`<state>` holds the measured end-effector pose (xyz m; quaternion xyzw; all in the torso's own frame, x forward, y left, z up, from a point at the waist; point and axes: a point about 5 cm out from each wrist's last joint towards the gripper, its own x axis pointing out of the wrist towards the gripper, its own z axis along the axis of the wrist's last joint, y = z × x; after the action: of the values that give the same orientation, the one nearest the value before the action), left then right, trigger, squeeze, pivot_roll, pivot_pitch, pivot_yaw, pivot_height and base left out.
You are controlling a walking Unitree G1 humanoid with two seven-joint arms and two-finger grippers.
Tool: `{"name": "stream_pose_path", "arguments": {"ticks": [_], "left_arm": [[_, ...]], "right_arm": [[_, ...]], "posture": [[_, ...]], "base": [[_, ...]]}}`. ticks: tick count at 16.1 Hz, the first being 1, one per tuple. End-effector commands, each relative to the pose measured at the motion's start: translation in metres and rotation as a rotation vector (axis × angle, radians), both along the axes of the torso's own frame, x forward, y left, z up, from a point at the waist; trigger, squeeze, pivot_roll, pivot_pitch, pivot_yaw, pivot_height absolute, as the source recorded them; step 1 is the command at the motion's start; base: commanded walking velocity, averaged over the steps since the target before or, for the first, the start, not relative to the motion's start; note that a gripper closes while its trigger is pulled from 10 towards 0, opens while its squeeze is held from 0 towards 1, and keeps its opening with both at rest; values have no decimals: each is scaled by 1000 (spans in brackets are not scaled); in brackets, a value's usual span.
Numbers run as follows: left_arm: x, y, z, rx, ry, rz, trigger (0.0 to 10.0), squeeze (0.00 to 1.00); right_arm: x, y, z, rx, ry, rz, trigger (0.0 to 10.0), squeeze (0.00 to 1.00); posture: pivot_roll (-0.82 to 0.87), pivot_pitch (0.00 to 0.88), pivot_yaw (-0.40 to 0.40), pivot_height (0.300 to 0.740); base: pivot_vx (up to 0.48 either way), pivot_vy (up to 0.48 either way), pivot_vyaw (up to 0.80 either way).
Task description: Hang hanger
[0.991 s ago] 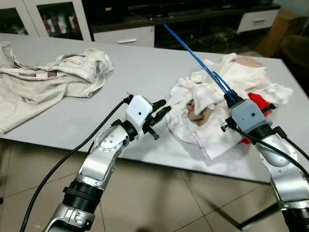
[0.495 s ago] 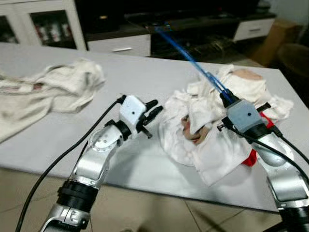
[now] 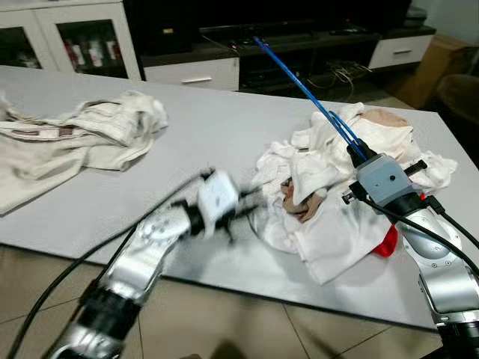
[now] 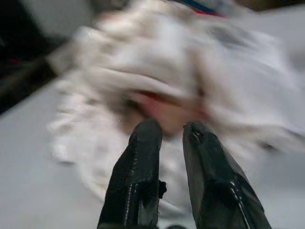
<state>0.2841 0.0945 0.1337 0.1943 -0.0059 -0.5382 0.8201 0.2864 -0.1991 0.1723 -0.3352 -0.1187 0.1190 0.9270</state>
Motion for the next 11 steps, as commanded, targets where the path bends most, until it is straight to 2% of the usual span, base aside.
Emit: {"name": "stream_pose_path", "arguments": {"ticks": [1, 3, 5, 9, 11], "left_arm": [[-6, -4, 6, 33, -2, -101, 10000, 0], [-6, 1, 8, 66, 7, -160, 10000, 0], [3, 3, 4, 105, -13, -142, 10000, 0], [14, -7, -3, 28, 58, -102, 10000, 0], [21, -11, -11, 35, 68, -49, 10000, 0]], "right_arm": [[0, -1, 4, -7, -15, -2, 10000, 0], [1, 0, 4, -5, -17, -6, 10000, 0], [1, 1, 4, -2, -18, -6, 10000, 0], [0, 0, 4, -2, -19, -12, 10000, 0], [0, 1, 4, -1, -19, -11, 10000, 0]], "posture": [[18, 0, 4, 723], [19, 0, 6, 723], [15, 0, 8, 723], [7, 0, 11, 723], [3, 0, 12, 723]], "base": [[0, 0, 0], [0, 0, 0], [0, 0, 0], [0, 0, 0], [0, 0, 0]]}}
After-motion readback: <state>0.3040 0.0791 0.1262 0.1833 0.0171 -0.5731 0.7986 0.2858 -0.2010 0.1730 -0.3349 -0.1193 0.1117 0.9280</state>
